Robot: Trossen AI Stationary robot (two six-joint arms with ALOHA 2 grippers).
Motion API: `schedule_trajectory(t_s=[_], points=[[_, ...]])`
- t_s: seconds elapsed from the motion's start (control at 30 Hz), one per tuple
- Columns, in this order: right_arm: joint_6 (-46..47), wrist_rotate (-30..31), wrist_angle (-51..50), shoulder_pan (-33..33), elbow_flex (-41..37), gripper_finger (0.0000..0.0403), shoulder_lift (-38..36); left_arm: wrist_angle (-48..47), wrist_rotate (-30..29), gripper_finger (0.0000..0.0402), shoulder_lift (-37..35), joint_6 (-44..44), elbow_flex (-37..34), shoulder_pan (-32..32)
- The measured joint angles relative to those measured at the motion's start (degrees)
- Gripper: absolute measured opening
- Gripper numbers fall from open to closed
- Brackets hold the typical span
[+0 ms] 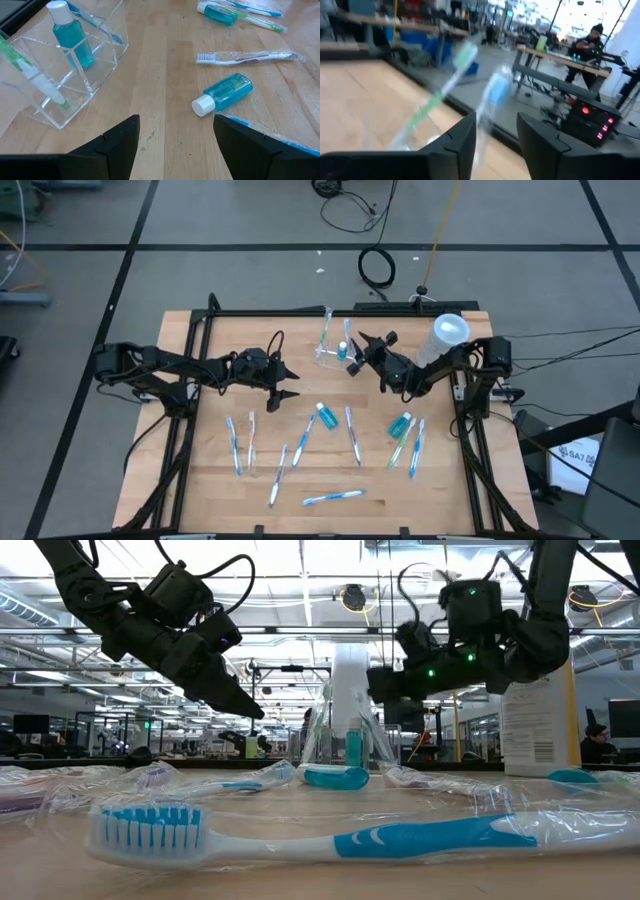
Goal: Pick & Place toothbrushing station
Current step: Put the blue toothbrush into the left section of the transparent organizer
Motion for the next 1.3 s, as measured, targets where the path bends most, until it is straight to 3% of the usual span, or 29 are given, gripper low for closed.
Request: schedule_trajectory(t_s=[0.2,0.27,0.43,0.77,0.97,1.07,1.2,1.3], points=[[-5.2,-0.7,14.2,3.7,0.0,0.0153,-0.7,0.0,0.0,0.0257,0.0,-1.8,0.0,0.0],[-6.6,-5.5,14.1,5.0,0.0,0.0153,-2.1,-0.1,0.0,0.0257,0.0,-2.9,0.0,0.0],[-6.5,-13.7,8.5,7.5,0.9,0.0153,-8.5,-0.1,0.1,0.0257,0.0,-7.3,0.0,-0.1],[-0.3,-13.6,-16.8,11.6,1.3,0.0153,-21.3,-2.2,0.6,0.0257,0.0,-20.3,0.0,-5.2],[1.8,-14.8,-19.1,12.2,1.2,0.0154,-22.3,-4.9,0.7,0.0257,-0.8,-18.1,1.1,-9.6],[3.6,-17.5,-19.7,12.2,1.2,0.016,-22.3,-14.3,0.7,0.0257,-3.2,-18.1,4.2,-11.1],[3.8,-18.2,-20.0,12.2,1.2,0.0181,-22.3,-37.1,-2.1,0.0257,-5.4,-18.3,10.9,-12.7],[4.7,-18.1,-21.0,12.1,1.1,0.0198,-22.2,-52.6,-5.7,0.0257,-6.1,-23.4,15.4,-13.5]])
